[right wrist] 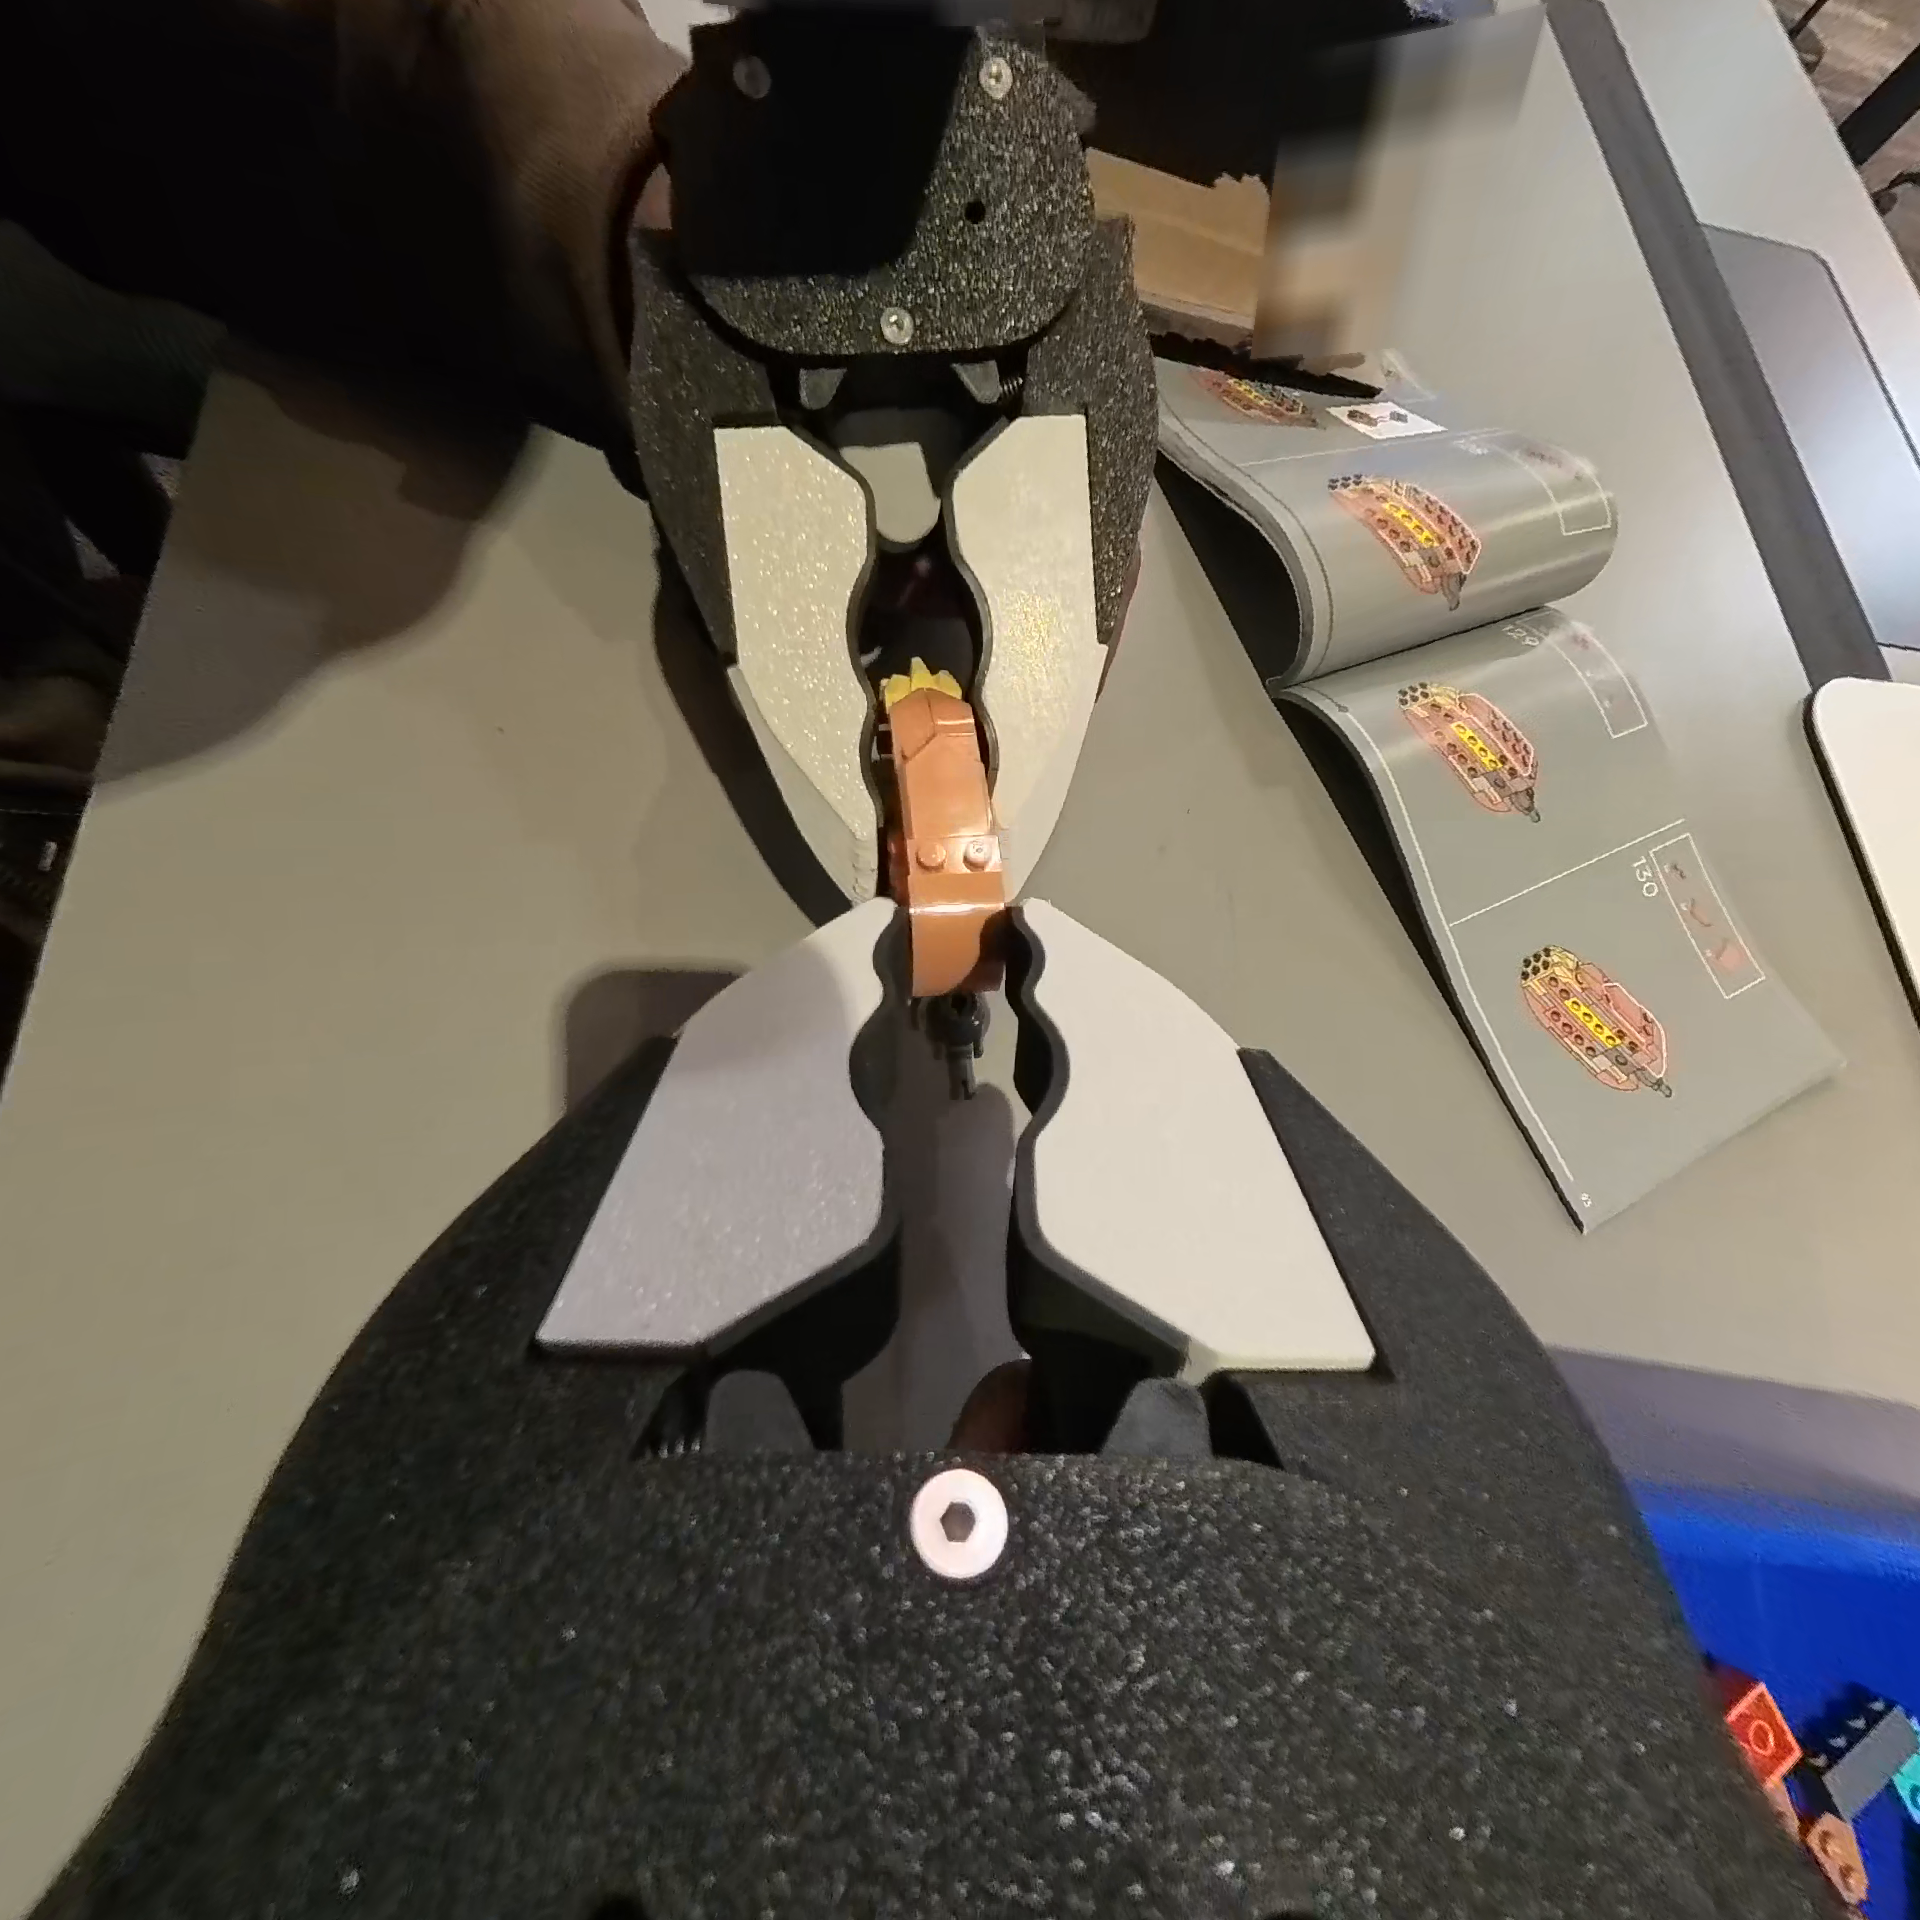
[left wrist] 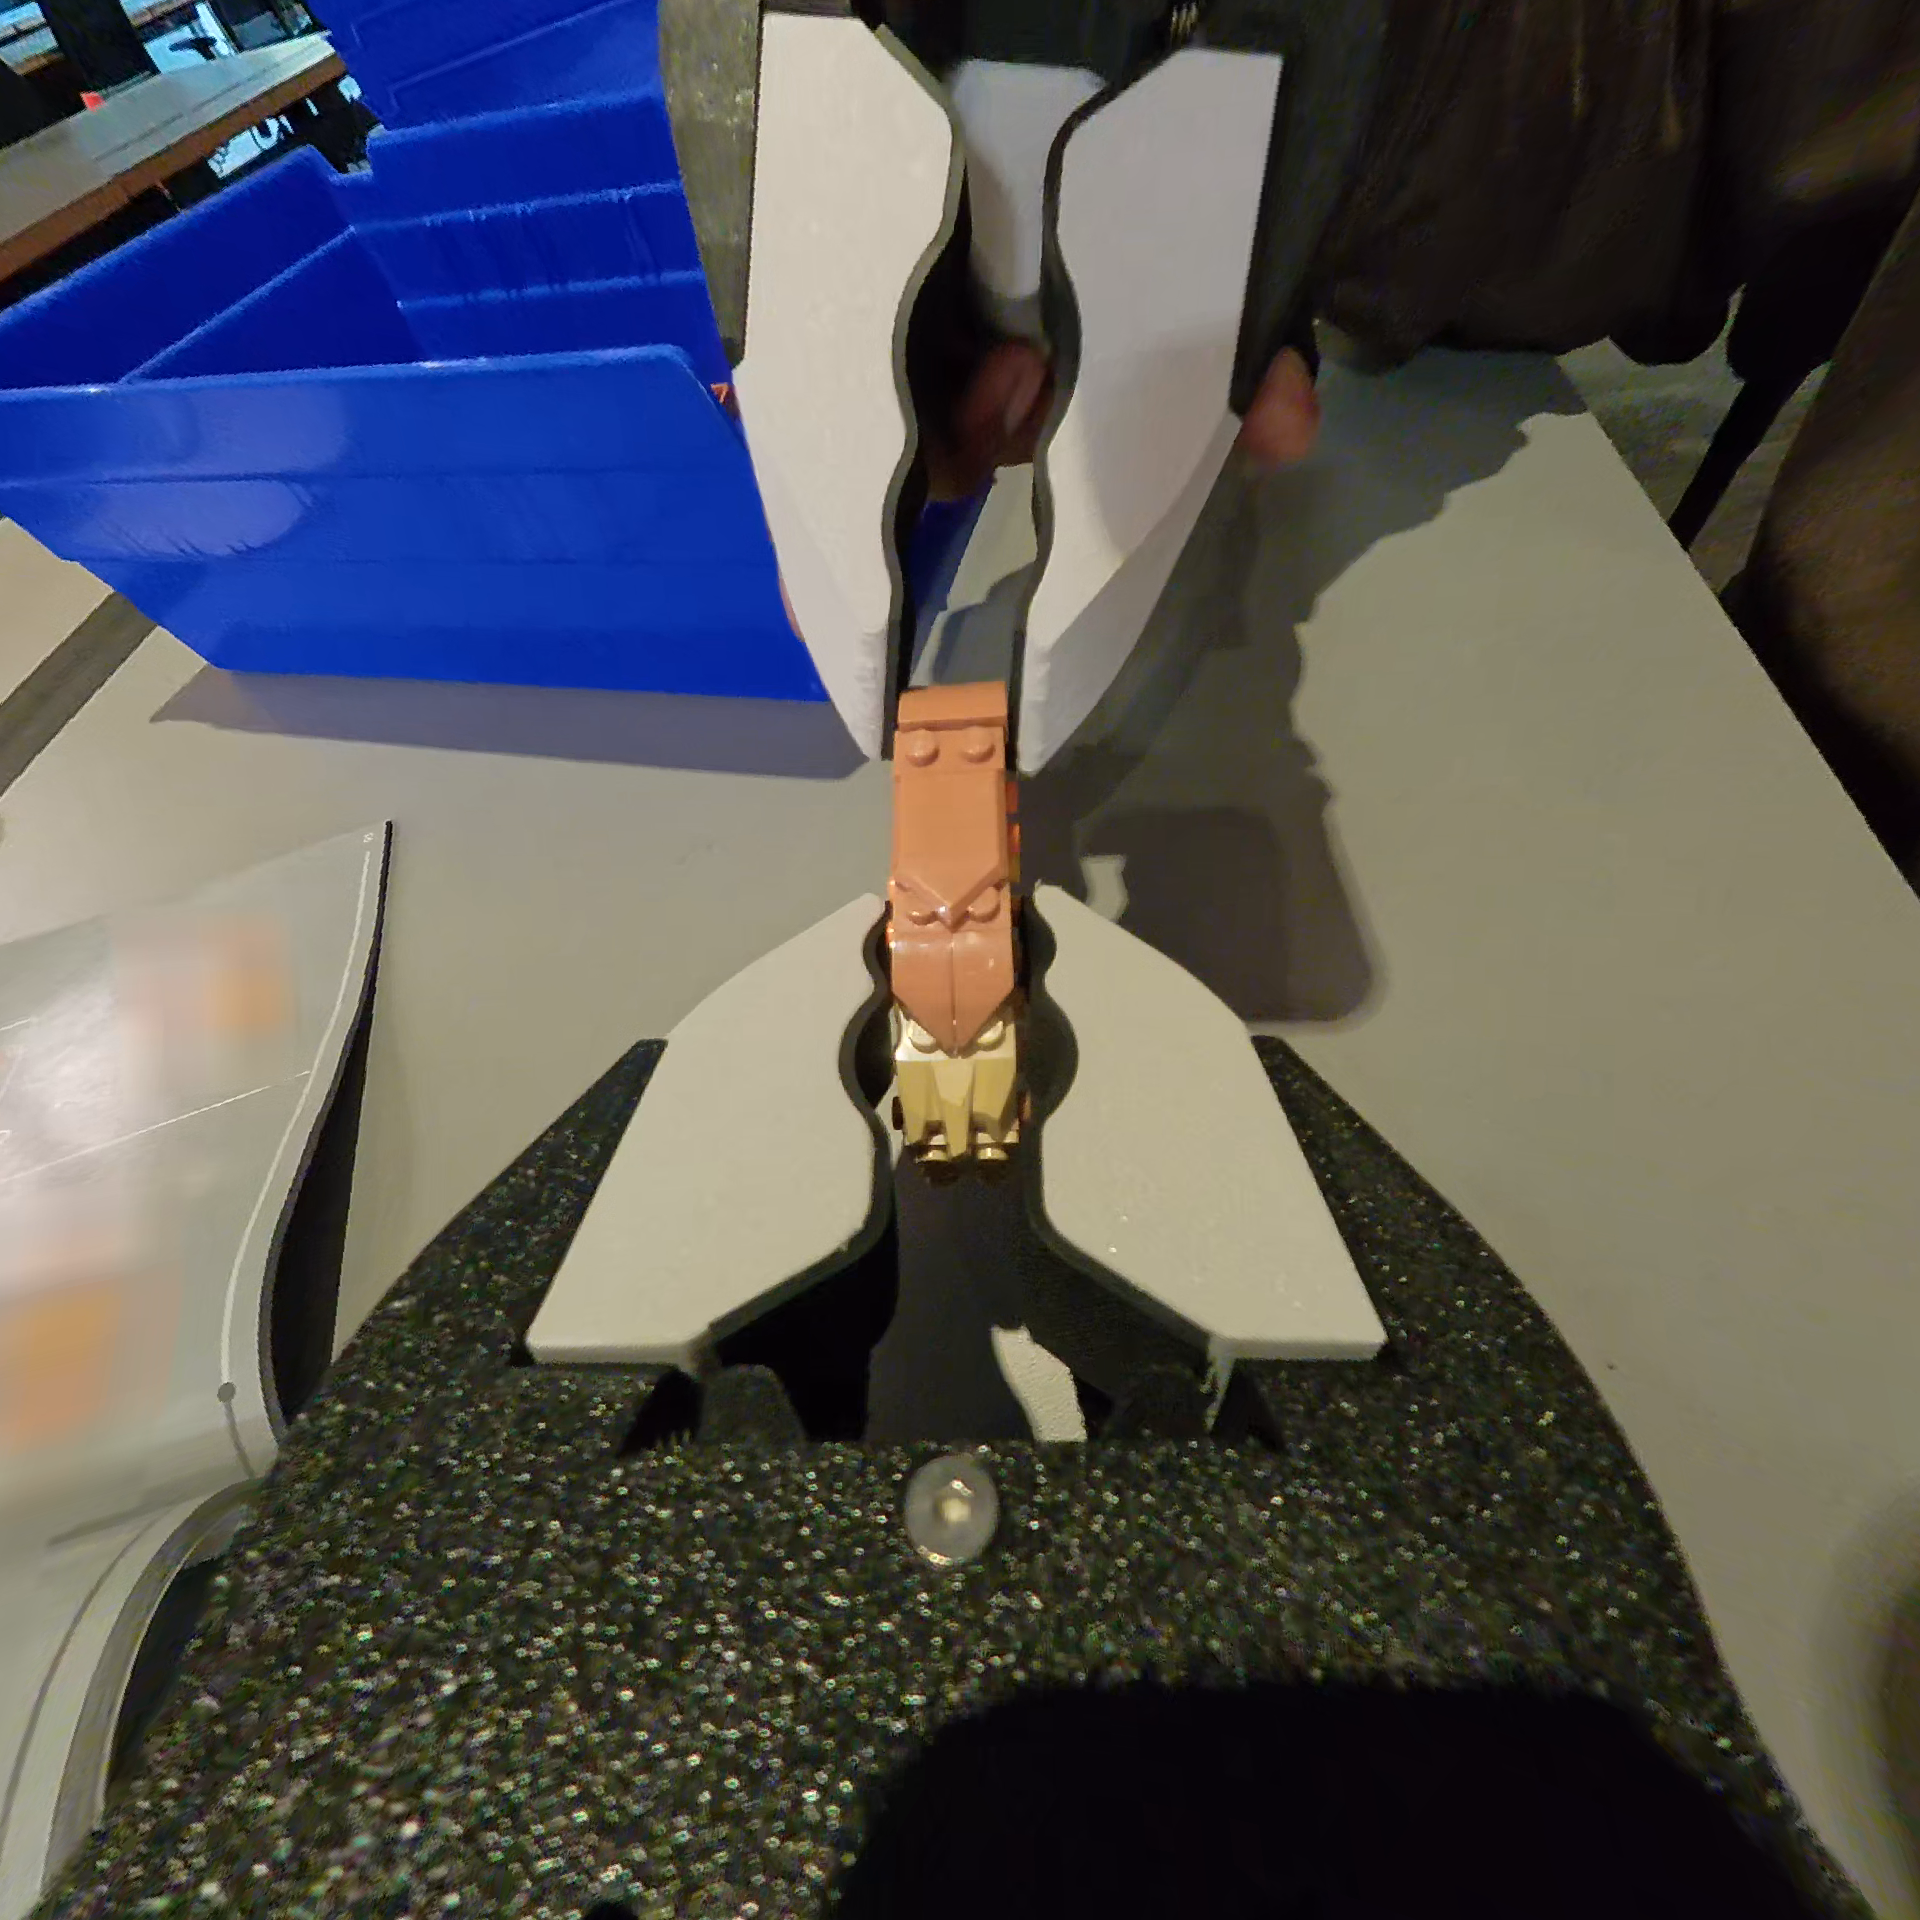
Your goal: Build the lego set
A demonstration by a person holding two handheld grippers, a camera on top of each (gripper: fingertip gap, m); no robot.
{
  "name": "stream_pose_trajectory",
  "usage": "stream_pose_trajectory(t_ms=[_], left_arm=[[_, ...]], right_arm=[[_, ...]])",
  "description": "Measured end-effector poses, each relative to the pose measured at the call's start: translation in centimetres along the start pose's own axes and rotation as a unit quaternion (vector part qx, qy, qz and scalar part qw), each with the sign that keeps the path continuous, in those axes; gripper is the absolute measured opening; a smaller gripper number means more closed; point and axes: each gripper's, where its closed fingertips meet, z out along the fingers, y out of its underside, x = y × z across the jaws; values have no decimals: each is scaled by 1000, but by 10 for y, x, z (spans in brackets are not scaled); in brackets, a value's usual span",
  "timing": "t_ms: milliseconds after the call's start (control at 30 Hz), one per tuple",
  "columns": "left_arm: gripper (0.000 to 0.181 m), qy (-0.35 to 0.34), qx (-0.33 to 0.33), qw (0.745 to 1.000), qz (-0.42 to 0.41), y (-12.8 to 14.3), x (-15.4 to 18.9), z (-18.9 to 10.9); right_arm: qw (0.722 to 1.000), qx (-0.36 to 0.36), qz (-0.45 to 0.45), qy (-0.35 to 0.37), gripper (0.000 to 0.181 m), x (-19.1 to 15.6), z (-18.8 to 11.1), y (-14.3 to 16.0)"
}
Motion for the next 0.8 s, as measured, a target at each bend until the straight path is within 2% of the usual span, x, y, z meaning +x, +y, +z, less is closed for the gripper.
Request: stream_pose_trajectory(t_ms=[433,800], left_arm=[[22,10,17,1000,-8,-4,2,-2],[21,14,36,999,-30,-8,-1,-6]], right_arm=[[1000,8,0,-1,20,0,-1,-4],[998,55,3,10,42,2,-16,-11]])
